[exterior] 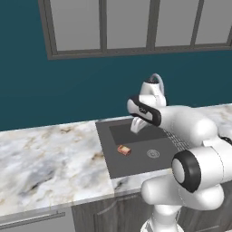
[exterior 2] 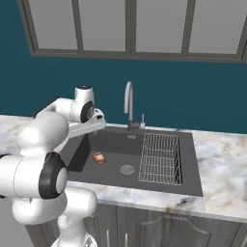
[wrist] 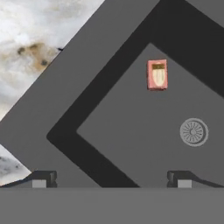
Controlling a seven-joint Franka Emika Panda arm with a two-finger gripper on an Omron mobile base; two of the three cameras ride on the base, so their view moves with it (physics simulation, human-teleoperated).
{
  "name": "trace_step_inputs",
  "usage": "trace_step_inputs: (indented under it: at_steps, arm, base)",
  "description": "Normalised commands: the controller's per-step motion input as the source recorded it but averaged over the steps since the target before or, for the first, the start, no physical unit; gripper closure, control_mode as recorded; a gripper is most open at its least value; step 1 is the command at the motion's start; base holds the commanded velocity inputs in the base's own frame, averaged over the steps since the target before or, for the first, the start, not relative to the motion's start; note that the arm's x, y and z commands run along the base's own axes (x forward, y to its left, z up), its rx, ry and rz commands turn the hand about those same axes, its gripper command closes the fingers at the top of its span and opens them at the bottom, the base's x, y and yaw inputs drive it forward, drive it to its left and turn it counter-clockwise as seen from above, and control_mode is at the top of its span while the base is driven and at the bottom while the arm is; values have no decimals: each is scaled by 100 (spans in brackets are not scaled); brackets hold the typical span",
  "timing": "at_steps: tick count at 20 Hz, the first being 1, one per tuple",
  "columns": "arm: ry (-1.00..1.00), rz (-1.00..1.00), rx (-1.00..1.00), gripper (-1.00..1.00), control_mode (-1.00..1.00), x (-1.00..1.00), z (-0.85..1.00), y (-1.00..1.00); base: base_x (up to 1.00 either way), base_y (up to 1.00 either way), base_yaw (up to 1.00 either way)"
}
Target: Pick up the bar soap and dish brush from the sink, and place them back in the cabinet, and close the cabinet door.
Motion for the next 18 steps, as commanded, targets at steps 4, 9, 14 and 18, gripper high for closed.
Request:
trace_step_inputs:
  at_steps: [4, 9, 14, 18]
  arm:
    - [2, 3, 0, -100, -100, 26, -27, 0]
    - [0, 3, 0, -100, -100, 31, -28, 0]
    - [0, 3, 0, -100, -100, 25, -28, 0]
    - [2, 1, 0, -100, -100, 31, -26, 0]
  base:
    - [0, 0, 0]
    - [0, 0, 0]
    - [0, 0, 0]
    - [0, 0, 0]
